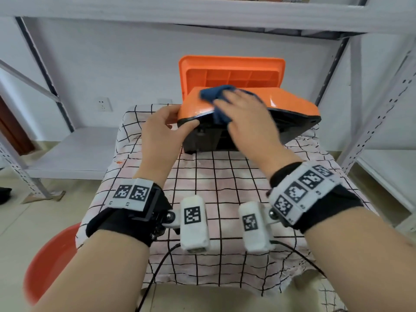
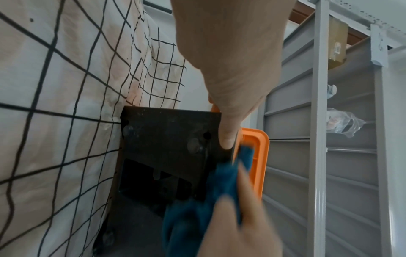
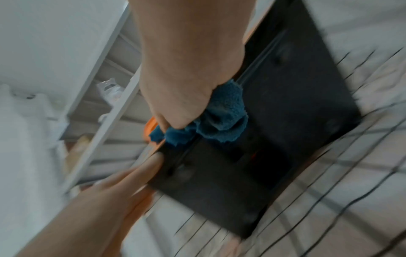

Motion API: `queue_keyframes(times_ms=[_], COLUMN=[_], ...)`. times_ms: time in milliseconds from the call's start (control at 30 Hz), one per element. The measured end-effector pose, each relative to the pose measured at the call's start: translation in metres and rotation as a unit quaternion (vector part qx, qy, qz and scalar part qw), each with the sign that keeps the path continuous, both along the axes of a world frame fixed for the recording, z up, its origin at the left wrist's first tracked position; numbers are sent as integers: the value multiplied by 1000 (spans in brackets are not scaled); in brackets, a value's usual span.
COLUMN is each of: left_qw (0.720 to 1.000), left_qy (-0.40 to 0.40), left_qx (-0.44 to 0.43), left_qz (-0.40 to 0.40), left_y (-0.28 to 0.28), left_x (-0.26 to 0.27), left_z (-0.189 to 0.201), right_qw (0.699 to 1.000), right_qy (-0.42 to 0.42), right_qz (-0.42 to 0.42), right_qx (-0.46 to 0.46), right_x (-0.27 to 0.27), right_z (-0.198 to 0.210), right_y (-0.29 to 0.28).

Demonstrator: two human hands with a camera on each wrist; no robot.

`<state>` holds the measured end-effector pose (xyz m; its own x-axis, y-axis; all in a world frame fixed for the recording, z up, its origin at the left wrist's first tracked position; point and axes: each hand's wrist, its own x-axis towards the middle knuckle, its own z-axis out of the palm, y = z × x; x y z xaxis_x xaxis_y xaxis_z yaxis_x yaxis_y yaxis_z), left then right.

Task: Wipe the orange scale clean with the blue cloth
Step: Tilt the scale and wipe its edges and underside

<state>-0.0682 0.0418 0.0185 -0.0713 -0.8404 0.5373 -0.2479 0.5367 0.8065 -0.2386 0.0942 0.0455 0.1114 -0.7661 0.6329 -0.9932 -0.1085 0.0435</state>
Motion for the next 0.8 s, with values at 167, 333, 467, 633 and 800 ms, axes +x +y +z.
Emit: queue_keyframes(times_ms=[167,333,467,633,800], left_qw=[1000,999,999,999,1000], left_qy=[7,22,19,-10,-13], left_qx=[6,20,23,8,-2], left_qz=[-4,-13,-25,-30,-20], left_y=[1,-1,-3,-7,-8], left_x=[-4,-4,-2,4,2], left_z=[1,2,3,4,3], right_qw=[979,968,987,996,999], right_qy=[-47,-118,-87,-83,-37], right_qz=[-182,-189,-67,38,13], right_qx=[-80,-112,-121,-15,-18], right_x=[-74,-53,0,48,16], right_z=[-25,-18,-7,1,11], right_y=[42,26,2,-16,-12])
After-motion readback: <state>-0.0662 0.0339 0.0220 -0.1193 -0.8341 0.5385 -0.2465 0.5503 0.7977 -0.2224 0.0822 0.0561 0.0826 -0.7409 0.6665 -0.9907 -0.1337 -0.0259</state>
